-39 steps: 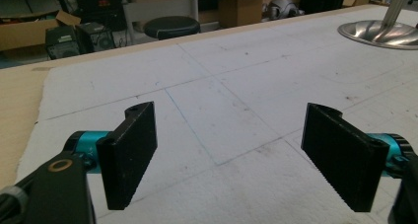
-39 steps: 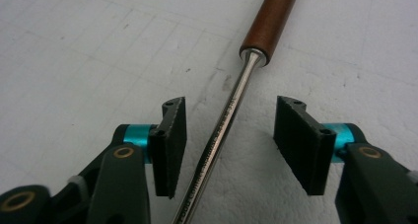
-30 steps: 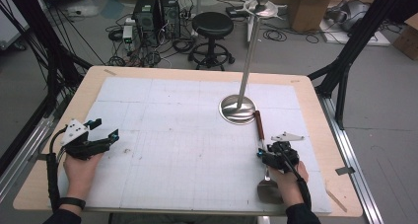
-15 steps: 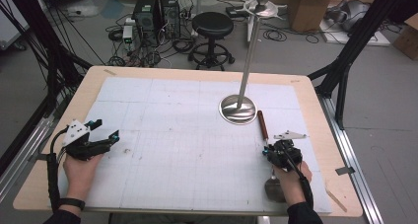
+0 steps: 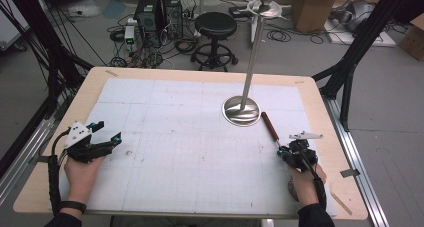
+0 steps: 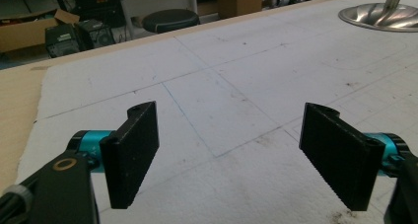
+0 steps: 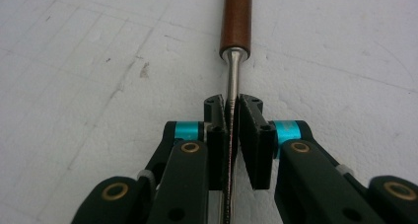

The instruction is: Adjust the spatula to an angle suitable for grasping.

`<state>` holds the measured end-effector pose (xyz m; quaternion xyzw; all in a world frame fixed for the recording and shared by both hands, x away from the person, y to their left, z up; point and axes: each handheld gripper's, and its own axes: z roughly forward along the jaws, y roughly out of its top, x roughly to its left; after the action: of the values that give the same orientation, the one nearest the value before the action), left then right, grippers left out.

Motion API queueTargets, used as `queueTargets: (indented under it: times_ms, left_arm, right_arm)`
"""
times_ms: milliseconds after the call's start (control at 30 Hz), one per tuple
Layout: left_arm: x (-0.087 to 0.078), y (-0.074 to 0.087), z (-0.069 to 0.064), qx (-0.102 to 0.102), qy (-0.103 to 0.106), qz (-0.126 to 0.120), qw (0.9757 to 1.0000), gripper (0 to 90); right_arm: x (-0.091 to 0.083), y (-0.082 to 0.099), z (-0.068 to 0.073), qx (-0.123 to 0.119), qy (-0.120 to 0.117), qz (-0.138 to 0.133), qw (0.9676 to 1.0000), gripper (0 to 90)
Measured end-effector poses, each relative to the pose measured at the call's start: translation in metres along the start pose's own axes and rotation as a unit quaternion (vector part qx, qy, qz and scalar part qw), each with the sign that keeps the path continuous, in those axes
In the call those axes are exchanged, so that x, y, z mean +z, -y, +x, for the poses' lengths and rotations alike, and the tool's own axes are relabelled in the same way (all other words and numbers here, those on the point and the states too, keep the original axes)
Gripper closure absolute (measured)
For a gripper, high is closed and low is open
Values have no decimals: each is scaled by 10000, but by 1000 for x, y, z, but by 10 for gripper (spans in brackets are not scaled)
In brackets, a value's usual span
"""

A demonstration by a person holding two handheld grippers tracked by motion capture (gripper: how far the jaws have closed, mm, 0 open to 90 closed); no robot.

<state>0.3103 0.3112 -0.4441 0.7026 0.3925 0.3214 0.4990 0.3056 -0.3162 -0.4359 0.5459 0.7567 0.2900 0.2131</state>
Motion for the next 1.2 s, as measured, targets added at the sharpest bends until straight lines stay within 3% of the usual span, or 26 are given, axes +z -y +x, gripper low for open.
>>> queueTargets:
  times_ms: [233,500,600,800,1200]
  left_arm:
    - [1,0,0,13,-3,25,10000,236]
    - [1,0,-1,22,4,25,10000,238]
    - [1,0,-1,15,0,11,10000,238]
    - [1,0,-1,19,3,22,10000,238]
    - [1,0,0,27,0,25,10000,238]
  right_arm:
    - [-5,1,-9,9,-15,-141,9999,843]
    - [-15,-1,-13,55,-119,-540,9985,844]
    - [-20,-1,-18,204,-258,-783,9964,844]
    - [-28,-2,-21,269,-369,-994,9940,844]
    - [-36,-5,-18,144,-494,-1327,9898,845]
